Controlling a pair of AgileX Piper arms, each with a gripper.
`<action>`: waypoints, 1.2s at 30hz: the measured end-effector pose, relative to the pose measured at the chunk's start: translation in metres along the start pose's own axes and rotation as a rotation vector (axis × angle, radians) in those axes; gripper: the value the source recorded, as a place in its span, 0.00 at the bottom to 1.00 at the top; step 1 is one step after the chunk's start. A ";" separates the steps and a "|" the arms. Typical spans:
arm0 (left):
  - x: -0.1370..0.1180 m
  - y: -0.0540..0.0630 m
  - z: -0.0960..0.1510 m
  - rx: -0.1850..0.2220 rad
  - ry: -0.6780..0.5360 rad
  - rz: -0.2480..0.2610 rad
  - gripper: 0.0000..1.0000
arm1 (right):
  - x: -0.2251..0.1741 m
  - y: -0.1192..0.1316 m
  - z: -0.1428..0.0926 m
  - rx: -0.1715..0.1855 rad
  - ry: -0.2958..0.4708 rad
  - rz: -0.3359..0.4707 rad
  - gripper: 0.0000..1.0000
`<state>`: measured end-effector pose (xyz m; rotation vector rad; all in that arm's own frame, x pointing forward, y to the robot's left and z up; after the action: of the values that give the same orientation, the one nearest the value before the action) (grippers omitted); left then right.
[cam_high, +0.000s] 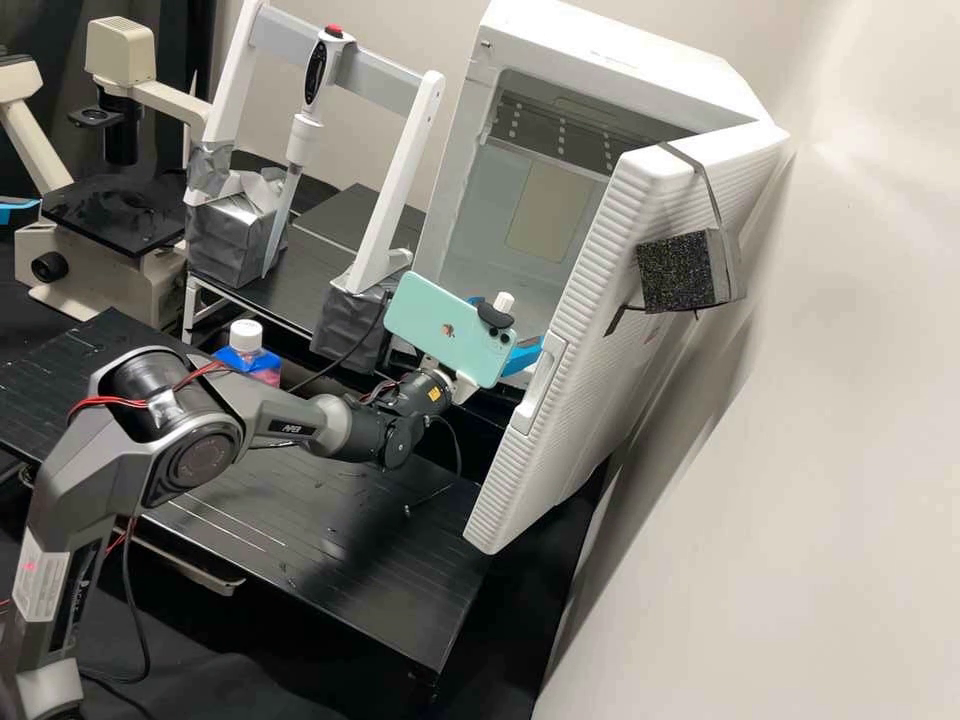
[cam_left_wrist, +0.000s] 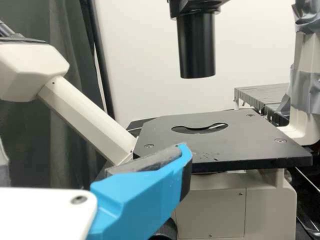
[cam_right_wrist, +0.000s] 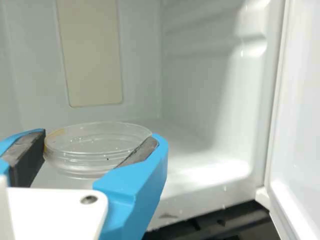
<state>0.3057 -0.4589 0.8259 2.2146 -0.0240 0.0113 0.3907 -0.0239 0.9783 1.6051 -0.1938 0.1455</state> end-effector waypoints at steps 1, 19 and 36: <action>0.000 0.000 0.000 0.000 0.000 0.000 1.00 | -0.002 0.000 0.000 0.001 0.003 0.001 0.00; 0.000 0.000 0.000 0.000 0.000 0.000 1.00 | -0.109 0.001 0.020 0.072 0.023 0.084 0.00; 0.000 0.000 0.000 0.000 0.000 0.000 1.00 | -0.189 -0.081 -0.073 0.075 0.411 -0.265 0.00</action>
<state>0.3057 -0.4589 0.8259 2.2146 -0.0240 0.0113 0.2252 0.0591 0.8623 1.6233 0.3442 0.2746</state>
